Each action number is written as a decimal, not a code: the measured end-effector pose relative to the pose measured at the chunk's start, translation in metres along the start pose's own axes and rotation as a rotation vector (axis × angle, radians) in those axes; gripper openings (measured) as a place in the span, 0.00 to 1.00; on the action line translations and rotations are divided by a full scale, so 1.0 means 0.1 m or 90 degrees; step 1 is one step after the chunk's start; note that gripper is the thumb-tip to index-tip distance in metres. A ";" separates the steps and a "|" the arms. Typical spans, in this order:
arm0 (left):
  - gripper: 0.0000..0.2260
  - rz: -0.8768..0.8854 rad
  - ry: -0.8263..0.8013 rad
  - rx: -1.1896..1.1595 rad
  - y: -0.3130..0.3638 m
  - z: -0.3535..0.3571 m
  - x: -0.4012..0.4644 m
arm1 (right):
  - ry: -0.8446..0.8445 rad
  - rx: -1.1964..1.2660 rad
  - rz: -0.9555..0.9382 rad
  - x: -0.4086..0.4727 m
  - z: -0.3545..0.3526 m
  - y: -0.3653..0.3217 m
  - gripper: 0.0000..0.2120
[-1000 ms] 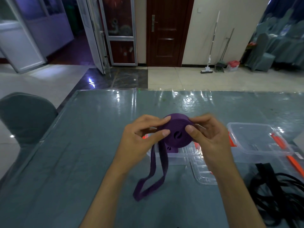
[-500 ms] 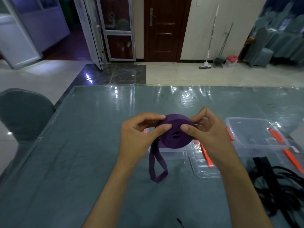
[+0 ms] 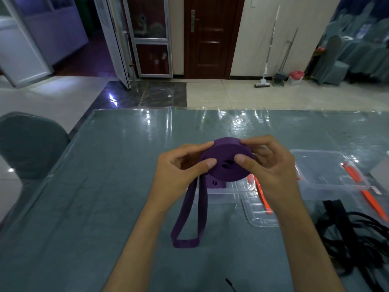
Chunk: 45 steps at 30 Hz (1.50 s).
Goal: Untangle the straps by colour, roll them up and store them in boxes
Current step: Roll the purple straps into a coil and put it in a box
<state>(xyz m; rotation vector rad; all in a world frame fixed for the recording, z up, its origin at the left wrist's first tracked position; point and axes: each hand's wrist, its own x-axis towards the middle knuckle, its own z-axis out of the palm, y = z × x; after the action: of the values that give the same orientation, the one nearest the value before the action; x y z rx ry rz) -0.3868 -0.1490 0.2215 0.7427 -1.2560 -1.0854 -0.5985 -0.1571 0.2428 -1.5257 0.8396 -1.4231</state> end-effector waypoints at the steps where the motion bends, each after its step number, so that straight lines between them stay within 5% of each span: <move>1: 0.16 -0.002 -0.001 0.001 0.01 -0.01 0.00 | 0.010 0.013 0.009 -0.01 0.01 0.01 0.15; 6: 0.11 0.039 0.056 0.025 -0.01 0.01 -0.02 | -0.014 0.007 0.067 0.00 0.00 0.00 0.18; 11: 0.15 -0.022 -0.021 -0.005 -0.02 -0.07 -0.02 | 0.035 -0.017 0.015 -0.01 -0.01 -0.01 0.17; 15: 0.14 0.012 0.026 0.024 -0.04 -0.05 -0.03 | -0.056 -0.012 0.098 -0.01 -0.03 -0.06 0.22; 22: 0.18 -0.031 -0.020 0.000 -0.10 -0.05 -0.08 | 0.013 -0.021 0.029 -0.04 0.02 -0.01 0.21; 28: 0.11 0.019 0.054 0.000 -0.06 -0.05 -0.08 | -0.037 -0.035 0.050 -0.03 0.01 0.05 0.22; 35: 0.19 -0.026 -0.049 0.000 -0.04 -0.14 -0.04 | 0.015 0.002 -0.019 -0.03 0.03 0.07 0.20; 42: 0.09 0.013 0.045 0.000 -0.10 -0.11 -0.04 | -0.057 -0.067 0.019 -0.02 -0.02 0.12 0.29; 45: 0.11 -0.032 -0.002 -0.027 -0.12 -0.15 -0.06 | -0.030 -0.051 -0.007 -0.04 -0.02 0.11 0.22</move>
<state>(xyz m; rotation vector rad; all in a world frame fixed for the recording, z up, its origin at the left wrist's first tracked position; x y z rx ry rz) -0.3750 -0.1495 0.2054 0.7442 -1.2192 -1.1500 -0.6004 -0.1587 0.2309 -1.6199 0.8698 -1.3705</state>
